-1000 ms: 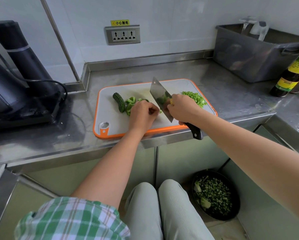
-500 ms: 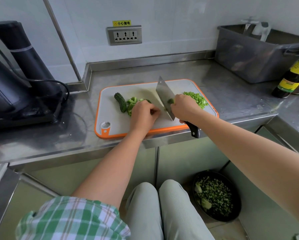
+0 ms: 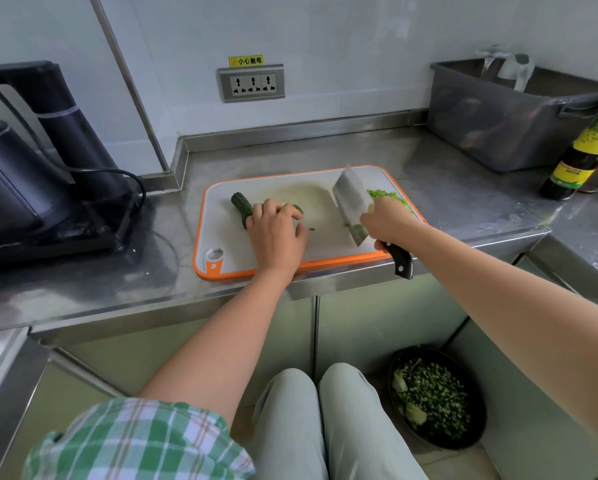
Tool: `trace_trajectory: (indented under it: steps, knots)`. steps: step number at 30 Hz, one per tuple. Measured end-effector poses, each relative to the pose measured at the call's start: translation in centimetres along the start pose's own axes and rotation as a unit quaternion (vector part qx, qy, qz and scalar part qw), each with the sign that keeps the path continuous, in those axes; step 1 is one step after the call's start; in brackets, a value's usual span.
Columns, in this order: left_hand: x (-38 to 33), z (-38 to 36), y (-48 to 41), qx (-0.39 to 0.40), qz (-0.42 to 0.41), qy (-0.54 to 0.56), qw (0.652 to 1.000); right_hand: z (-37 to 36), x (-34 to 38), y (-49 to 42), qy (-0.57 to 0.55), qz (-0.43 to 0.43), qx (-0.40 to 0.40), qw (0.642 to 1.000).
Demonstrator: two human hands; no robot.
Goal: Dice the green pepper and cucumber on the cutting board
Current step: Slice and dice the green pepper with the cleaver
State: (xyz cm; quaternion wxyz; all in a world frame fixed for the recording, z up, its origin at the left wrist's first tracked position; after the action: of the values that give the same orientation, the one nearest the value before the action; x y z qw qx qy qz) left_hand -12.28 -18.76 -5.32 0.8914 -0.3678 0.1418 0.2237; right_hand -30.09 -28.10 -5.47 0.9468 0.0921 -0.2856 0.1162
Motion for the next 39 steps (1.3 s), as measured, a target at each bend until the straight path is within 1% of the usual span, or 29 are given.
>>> trace_trajectory:
  steps: [2,3,6,9,13,18,24,30,32,35,37,39]
  knots:
    - [0.0,0.3,-0.3,0.001,0.004,-0.015,1.000,0.9,-0.6,-0.3,-0.008,-0.009,-0.018,1.000]
    - [0.1,0.3,-0.4,0.007,0.004,-0.024,1.000,0.9,-0.3,-0.1,-0.021,-0.004,-0.014,1.000]
    - [0.4,-0.3,-0.7,0.044,0.005,-0.052,0.998,-0.9,1.7,1.0,-0.078,0.013,0.033,0.996]
    - [1.1,-0.5,-0.8,0.057,0.015,-0.056,0.997,-2.7,3.2,2.2,-0.108,0.011,0.071,0.992]
    - [1.4,-0.3,-1.2,0.052,-0.003,-0.054,0.997,-3.0,3.2,2.1,-0.147,-0.018,0.058,0.987]
    - [1.6,-0.3,-1.4,0.050,-0.004,-0.064,0.997,-4.0,3.7,1.2,-0.113,0.012,0.039,0.993]
    - [1.0,-0.8,-1.3,0.063,-0.014,-0.071,0.995,-5.1,2.7,0.7,-0.132,-0.013,0.042,0.990]
    - [1.0,-1.0,-1.4,0.060,-0.011,-0.081,0.995,-0.5,-1.8,-0.5,-0.121,-0.067,-0.021,0.990]
    - [0.8,-1.0,-1.4,0.058,-0.014,-0.085,0.995,0.5,-2.2,-0.4,-0.124,-0.067,-0.033,0.989]
    - [0.6,-0.9,-1.5,0.054,-0.018,-0.093,0.994,-0.6,-0.2,0.2,-0.148,-0.037,-0.009,0.988]
    - [0.7,-0.8,-1.5,0.053,-0.019,-0.095,0.994,-2.4,1.5,0.7,-0.146,-0.014,0.026,0.989]
    - [0.9,-0.8,-1.6,0.054,-0.020,-0.094,0.994,-3.8,2.9,1.1,-0.141,0.005,0.043,0.989]
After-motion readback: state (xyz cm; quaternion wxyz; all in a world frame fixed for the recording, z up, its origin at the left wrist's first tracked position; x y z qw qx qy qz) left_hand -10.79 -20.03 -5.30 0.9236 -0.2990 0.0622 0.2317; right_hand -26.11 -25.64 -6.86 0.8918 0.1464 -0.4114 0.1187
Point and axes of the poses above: each hand's wrist, its own y-axis away from the middle knuckle, its own z-axis out of the back of the hand, x = y × z, the point moved 10 cm from there along -y, towards the middle knuckle, and after that the axes turned 5 degrees about -x, right-handed, at the moved point
